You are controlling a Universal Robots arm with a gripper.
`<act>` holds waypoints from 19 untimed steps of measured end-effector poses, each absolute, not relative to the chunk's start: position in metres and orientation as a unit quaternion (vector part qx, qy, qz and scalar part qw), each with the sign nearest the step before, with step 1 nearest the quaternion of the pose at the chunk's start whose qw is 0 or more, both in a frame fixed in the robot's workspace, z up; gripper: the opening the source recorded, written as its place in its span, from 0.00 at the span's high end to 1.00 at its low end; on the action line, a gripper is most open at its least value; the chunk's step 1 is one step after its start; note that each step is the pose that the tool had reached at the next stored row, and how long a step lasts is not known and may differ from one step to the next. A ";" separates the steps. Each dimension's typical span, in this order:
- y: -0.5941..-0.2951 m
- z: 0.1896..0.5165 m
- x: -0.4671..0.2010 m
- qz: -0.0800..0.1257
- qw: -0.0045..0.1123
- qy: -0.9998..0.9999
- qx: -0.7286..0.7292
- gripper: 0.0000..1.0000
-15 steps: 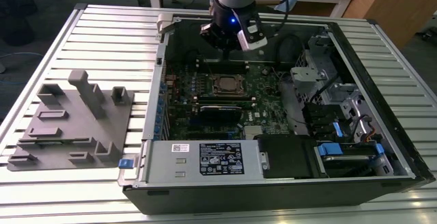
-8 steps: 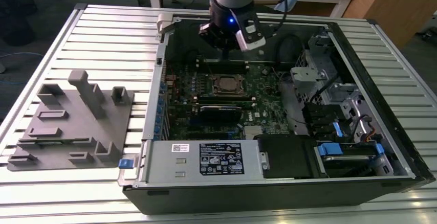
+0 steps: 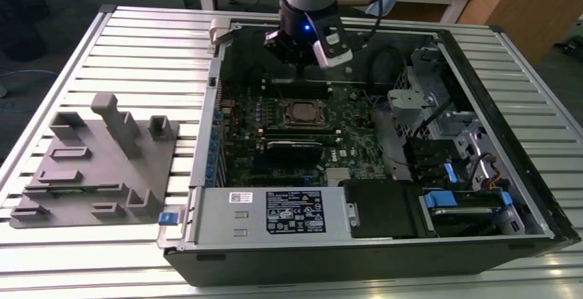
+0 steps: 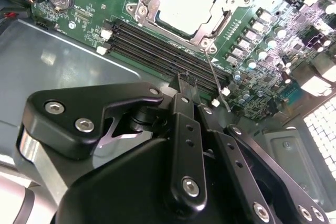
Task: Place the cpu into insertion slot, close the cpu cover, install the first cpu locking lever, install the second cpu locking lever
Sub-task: 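Install the first cpu locking lever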
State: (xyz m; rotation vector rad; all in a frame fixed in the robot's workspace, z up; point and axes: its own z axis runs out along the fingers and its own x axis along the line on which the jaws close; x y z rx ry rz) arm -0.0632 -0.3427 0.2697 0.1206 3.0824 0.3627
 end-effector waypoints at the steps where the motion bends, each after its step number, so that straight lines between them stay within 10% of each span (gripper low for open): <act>1: -0.343 0.270 -0.063 0.118 0.018 0.992 0.039 0.89; 19: -0.343 0.270 -0.068 0.124 0.021 0.991 0.038 0.89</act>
